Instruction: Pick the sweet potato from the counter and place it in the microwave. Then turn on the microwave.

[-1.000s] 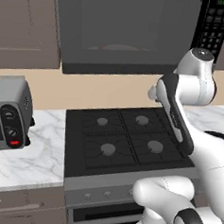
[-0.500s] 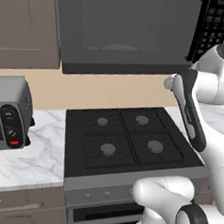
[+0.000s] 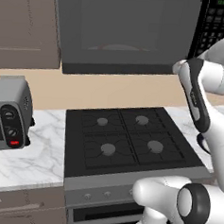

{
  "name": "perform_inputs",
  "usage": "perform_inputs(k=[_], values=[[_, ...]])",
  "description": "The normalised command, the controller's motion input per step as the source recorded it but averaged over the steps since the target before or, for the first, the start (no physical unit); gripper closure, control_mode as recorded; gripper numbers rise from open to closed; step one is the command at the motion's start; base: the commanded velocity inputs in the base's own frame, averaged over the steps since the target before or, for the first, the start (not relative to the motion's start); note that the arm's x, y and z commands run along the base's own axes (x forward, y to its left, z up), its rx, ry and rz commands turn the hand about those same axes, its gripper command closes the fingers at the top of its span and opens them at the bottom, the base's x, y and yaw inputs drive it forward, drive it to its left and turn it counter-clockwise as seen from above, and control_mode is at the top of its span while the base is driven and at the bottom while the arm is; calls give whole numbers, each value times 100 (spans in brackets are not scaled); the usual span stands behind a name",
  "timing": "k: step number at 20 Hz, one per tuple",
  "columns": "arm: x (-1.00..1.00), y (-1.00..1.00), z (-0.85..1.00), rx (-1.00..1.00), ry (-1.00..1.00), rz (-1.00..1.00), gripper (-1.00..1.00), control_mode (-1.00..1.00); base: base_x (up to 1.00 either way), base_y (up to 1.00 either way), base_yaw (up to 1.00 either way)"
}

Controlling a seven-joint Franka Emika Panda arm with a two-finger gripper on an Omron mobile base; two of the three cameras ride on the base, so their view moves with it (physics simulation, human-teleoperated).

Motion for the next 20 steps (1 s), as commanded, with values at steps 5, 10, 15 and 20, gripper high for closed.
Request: perform_inputs(k=[5,10,15,20], values=[[55,-35,38,2,-11,-2,-100,-100,0,0,0],[50,-26,41,3,-16,-1,-100,-100,0,0,0],[43,-23,41,1,-15,-1,-100,-100,0,0,0],[32,-7,38,0,-12,-1,-100,-100,0,0,0]])
